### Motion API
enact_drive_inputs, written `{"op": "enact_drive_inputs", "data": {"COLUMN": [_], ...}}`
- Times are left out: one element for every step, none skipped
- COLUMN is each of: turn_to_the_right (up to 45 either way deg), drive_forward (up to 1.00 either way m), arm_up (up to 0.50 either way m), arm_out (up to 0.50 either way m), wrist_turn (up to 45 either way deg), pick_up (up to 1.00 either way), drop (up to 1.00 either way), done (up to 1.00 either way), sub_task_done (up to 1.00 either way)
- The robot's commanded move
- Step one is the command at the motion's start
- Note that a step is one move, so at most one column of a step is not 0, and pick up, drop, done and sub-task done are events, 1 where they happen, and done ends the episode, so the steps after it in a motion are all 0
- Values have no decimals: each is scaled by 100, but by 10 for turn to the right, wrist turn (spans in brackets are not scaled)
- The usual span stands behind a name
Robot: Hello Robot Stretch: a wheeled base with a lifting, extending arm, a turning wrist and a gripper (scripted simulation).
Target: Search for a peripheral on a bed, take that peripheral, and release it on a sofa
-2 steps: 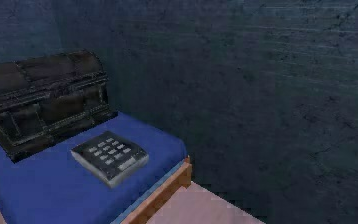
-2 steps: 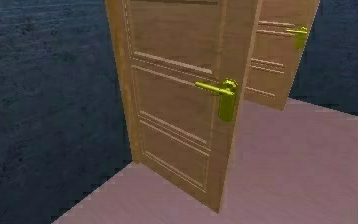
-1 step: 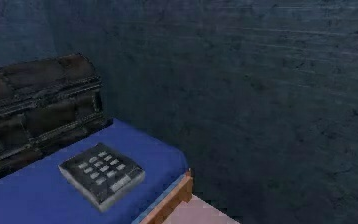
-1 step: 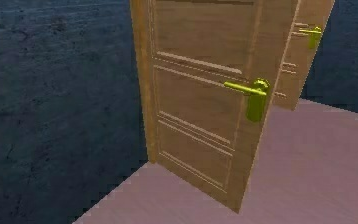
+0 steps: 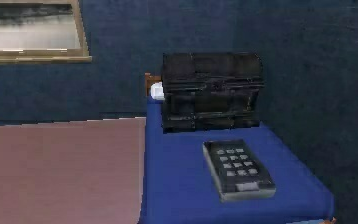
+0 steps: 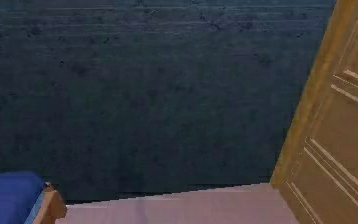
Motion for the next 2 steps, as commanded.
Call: {"op": "enact_drive_inputs", "data": {"turn_to_the_right": [-450,-240], "drive_forward": [0,0], "arm_up": [0,0], "arm_out": [0,0], "wrist_turn": [0,0], "pick_up": [0,0], "drop": [0,0], "done": [0,0], "sub_task_done": [0,0]}}
